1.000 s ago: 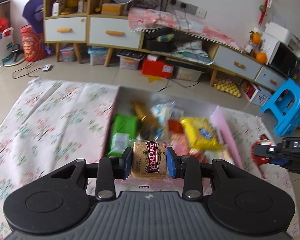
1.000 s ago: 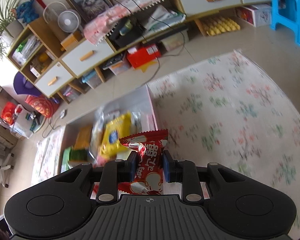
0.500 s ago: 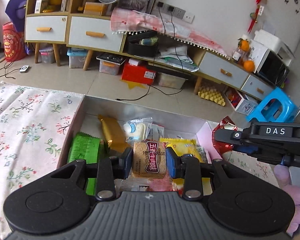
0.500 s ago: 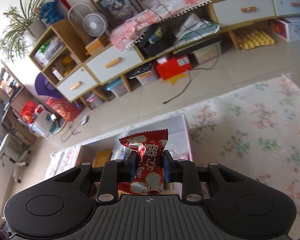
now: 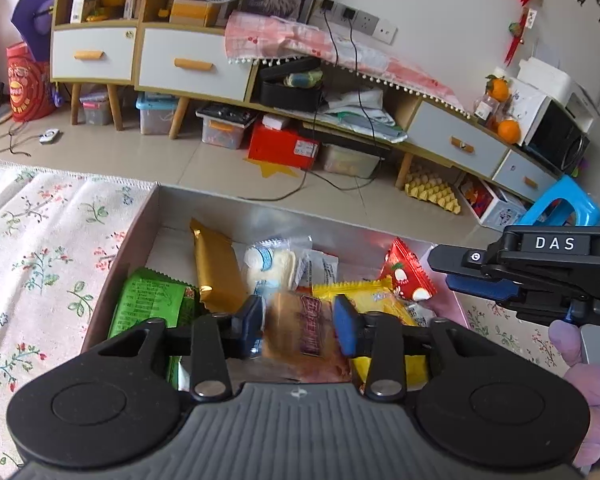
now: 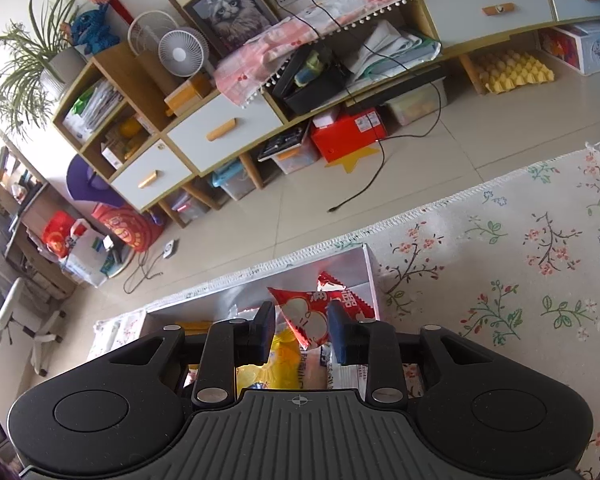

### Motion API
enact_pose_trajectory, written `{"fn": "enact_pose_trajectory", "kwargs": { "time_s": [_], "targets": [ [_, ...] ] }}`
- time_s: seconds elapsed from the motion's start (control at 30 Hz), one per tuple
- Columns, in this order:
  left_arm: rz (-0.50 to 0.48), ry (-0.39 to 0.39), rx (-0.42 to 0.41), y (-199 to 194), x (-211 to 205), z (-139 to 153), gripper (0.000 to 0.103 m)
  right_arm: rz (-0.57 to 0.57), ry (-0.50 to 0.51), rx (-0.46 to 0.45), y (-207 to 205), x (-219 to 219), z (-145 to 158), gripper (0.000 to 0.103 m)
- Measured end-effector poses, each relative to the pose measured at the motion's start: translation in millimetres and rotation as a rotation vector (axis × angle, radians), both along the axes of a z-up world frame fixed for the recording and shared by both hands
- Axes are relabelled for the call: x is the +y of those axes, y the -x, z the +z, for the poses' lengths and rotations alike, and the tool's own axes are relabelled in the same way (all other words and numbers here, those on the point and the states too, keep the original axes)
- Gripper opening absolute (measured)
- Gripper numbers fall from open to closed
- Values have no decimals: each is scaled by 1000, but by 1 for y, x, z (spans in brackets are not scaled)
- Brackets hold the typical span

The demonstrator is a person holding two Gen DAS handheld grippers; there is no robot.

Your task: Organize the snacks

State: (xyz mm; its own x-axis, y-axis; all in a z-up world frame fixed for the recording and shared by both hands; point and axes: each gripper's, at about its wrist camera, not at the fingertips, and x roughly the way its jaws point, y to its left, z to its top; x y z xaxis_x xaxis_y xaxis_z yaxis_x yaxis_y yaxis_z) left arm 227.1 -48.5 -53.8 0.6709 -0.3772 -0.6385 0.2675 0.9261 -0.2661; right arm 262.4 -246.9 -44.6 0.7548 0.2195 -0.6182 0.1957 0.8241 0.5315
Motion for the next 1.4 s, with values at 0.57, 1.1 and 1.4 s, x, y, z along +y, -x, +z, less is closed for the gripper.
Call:
{"fn": "enact_pose_trajectory", "kwargs": {
  "time_s": [0.57, 1.1, 1.4],
  "targets": [
    [45, -152, -75, 27, 11, 40, 102, -30, 21, 27, 35, 5, 29, 81],
    [109, -290, 79, 93, 50, 47, 103, 24, 258, 176, 119, 56, 48, 89],
    [138, -309, 109, 138, 57, 45, 103, 64, 274, 194, 168, 77, 46, 95]
  ]
}}
